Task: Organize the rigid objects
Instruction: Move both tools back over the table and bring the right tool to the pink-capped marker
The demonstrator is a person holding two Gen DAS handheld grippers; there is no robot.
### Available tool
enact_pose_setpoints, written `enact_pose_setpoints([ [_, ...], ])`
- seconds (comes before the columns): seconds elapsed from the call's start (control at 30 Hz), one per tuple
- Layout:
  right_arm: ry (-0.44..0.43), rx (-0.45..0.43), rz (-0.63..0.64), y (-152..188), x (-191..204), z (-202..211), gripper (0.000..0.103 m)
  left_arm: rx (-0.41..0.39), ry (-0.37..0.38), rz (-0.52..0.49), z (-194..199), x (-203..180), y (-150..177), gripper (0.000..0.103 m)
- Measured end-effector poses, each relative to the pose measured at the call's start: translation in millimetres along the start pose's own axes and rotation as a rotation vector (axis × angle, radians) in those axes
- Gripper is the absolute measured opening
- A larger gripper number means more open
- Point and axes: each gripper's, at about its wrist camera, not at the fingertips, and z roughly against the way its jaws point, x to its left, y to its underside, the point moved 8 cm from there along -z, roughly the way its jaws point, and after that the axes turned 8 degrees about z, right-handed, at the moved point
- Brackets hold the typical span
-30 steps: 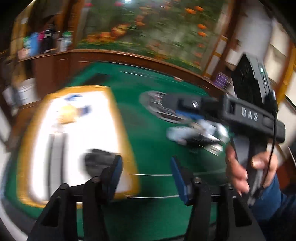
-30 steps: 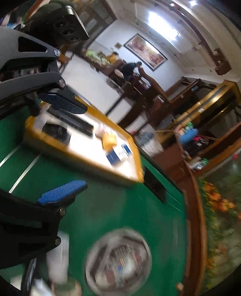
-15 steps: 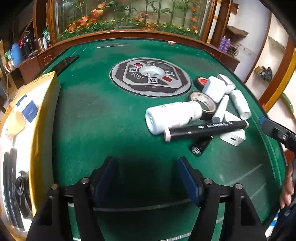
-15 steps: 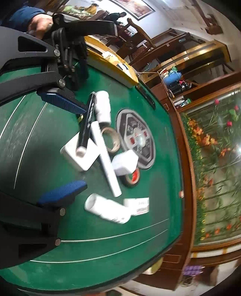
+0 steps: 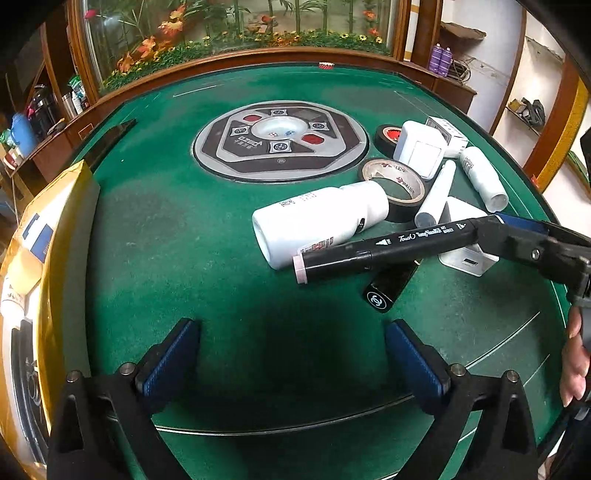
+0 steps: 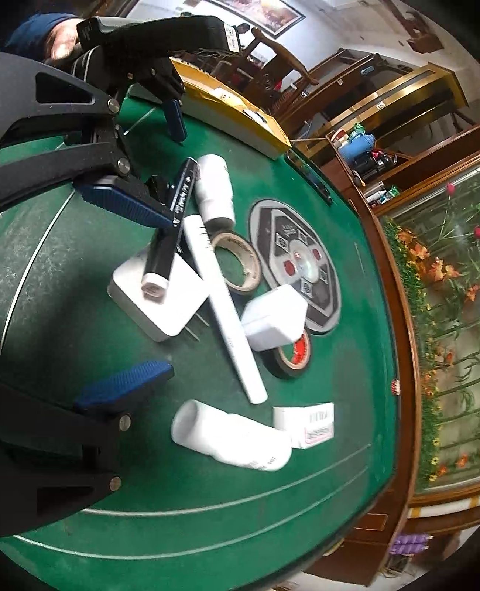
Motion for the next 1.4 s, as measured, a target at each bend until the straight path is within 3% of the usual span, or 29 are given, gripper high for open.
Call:
enact_pose_setpoints([
  [1.03,-0.018,-0.071,-0.043,-5.7,-5.8,17.3,0.074,-0.001,0.0,0.0,0.4,-0.4,-0.1,0.103],
  [1.17,0.004,-0.04,0.006,-0.1,3.6,11.2,0.074,-0.001,0.0,0.0,0.2,-0.3,-0.2,0.103],
  [1.3,0.092,-0.043,0.148,6.1,24.5,11.1,0.074,-0.001,0.0,0.0,0.4,0.1,0.1,0.103],
  [1.4,0.105,-0.005,0.225,14.2,39.1,1.7,0.074,-0.001,0.0,0.0,0.4,0.2,0.4,0.103],
])
